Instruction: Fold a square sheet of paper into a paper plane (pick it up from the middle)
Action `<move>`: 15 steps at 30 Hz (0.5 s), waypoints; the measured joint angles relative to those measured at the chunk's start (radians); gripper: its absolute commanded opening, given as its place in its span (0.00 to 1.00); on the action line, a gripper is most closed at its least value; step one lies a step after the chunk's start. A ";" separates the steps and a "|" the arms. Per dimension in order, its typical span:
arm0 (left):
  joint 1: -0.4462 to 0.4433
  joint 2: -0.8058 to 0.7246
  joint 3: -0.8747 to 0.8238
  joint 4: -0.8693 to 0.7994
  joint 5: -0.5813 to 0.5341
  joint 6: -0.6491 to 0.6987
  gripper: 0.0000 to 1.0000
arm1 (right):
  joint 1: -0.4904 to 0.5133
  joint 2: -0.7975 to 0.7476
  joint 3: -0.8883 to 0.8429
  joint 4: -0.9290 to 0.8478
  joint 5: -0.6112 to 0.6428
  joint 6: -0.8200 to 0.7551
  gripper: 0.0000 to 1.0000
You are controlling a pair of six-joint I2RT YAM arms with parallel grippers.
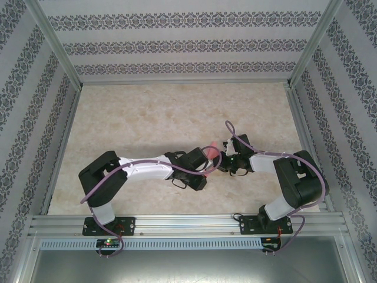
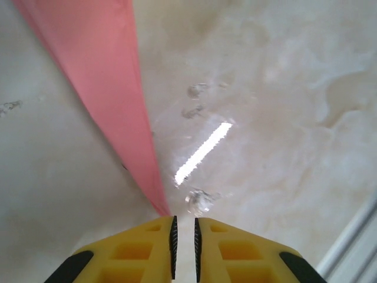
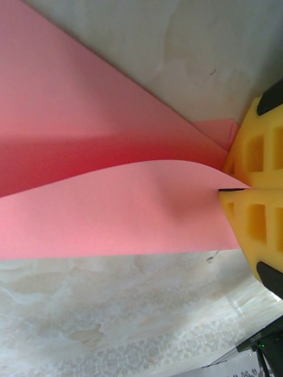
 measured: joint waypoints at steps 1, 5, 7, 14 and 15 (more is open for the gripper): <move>0.002 -0.014 0.000 0.000 0.012 -0.003 0.20 | 0.000 0.000 0.000 0.000 0.000 0.000 0.00; 0.032 -0.074 0.000 0.015 0.061 -0.023 0.20 | 0.000 0.000 0.000 0.000 0.000 0.000 0.00; 0.056 -0.082 0.000 0.034 0.076 -0.037 0.18 | 0.000 0.001 0.000 0.002 -0.002 0.000 0.00; 0.113 -0.006 -0.003 0.143 0.117 -0.113 0.12 | 0.000 0.002 0.000 0.003 -0.003 0.000 0.00; 0.113 0.011 -0.006 0.161 0.128 -0.127 0.12 | 0.000 0.002 0.000 0.003 -0.004 0.000 0.00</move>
